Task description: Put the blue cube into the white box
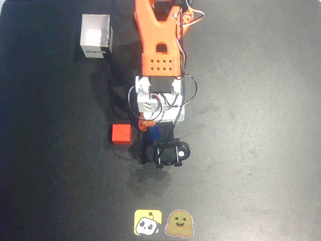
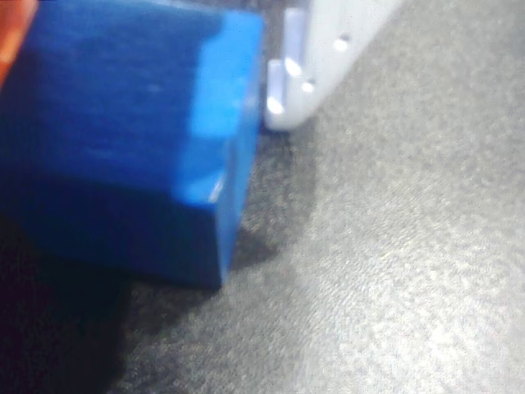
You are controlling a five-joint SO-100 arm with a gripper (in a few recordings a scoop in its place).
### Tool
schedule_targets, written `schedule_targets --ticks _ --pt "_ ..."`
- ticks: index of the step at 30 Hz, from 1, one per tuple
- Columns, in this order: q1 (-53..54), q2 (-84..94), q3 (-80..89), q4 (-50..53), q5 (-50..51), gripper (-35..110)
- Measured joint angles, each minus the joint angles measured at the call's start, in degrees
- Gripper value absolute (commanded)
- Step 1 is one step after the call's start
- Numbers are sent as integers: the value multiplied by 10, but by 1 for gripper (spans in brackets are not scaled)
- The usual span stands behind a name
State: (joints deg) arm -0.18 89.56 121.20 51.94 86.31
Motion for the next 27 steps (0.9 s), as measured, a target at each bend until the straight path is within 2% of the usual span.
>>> schedule_targets --ticks 23,27 --pt "9 -48 -82 28 0 22" --pt "9 -56 -84 28 0 15"
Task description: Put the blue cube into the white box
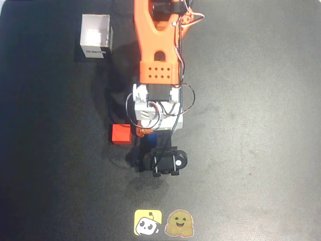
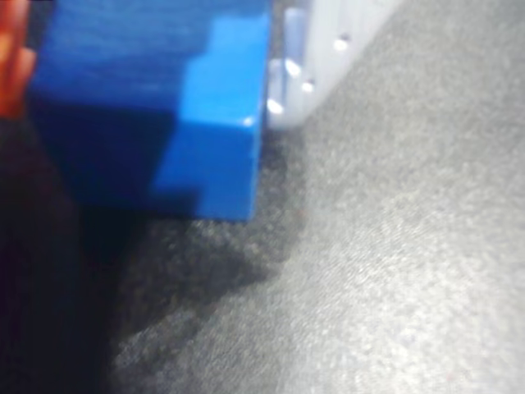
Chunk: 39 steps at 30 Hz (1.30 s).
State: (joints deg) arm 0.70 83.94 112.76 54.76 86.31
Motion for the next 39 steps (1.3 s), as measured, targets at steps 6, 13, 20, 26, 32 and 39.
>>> schedule_targets --ticks 6,13,20,26,32,39 --pt "11 0 -1 0 0 0" --pt "14 5 -11 39 -3 0" --pt "52 70 -132 203 -34 0" --pt "105 169 -141 266 -74 0" --pt "198 265 -141 343 -91 0" --pt "361 332 -141 394 -158 0"
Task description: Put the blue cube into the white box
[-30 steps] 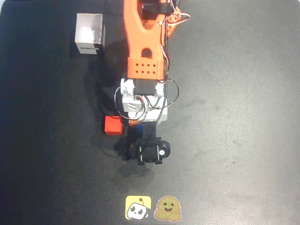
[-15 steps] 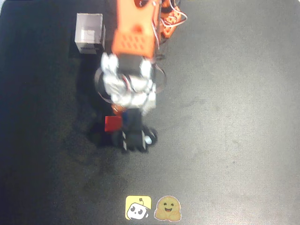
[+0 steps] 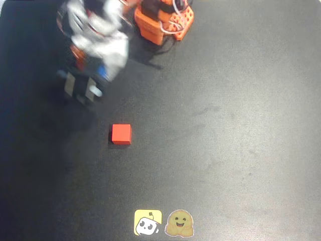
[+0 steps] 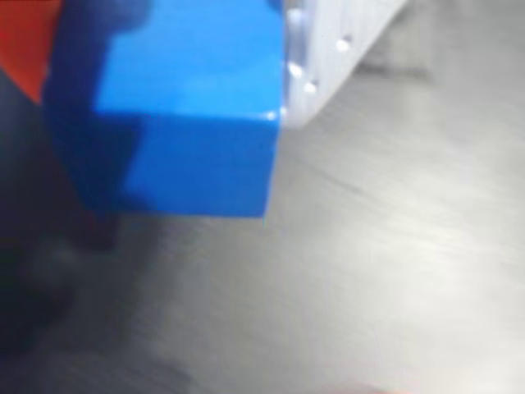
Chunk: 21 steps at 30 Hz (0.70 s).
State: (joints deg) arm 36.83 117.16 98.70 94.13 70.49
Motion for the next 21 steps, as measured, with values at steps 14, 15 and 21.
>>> schedule_targets --ticks 14,15,21 --pt "258 125 81 31 -103 0" --pt "268 144 100 29 -103 0" --pt "301 213 171 25 -97 0"
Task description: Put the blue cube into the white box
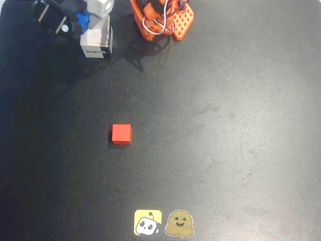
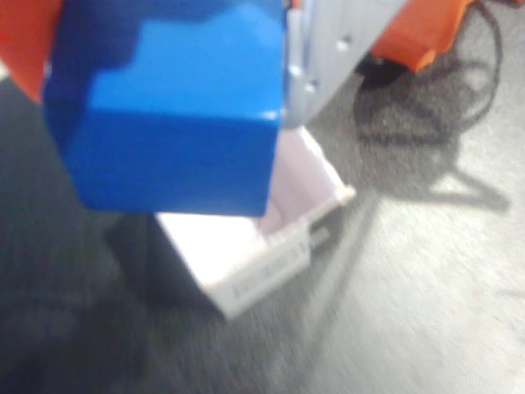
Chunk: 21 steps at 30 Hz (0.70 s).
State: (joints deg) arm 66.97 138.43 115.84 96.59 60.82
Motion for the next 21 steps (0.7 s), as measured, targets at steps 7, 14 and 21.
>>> schedule_targets --ticks 7,14,21 --pt "19 69 91 -35 20 0" --pt "16 77 171 -91 30 0" --pt "7 80 236 -148 40 0"
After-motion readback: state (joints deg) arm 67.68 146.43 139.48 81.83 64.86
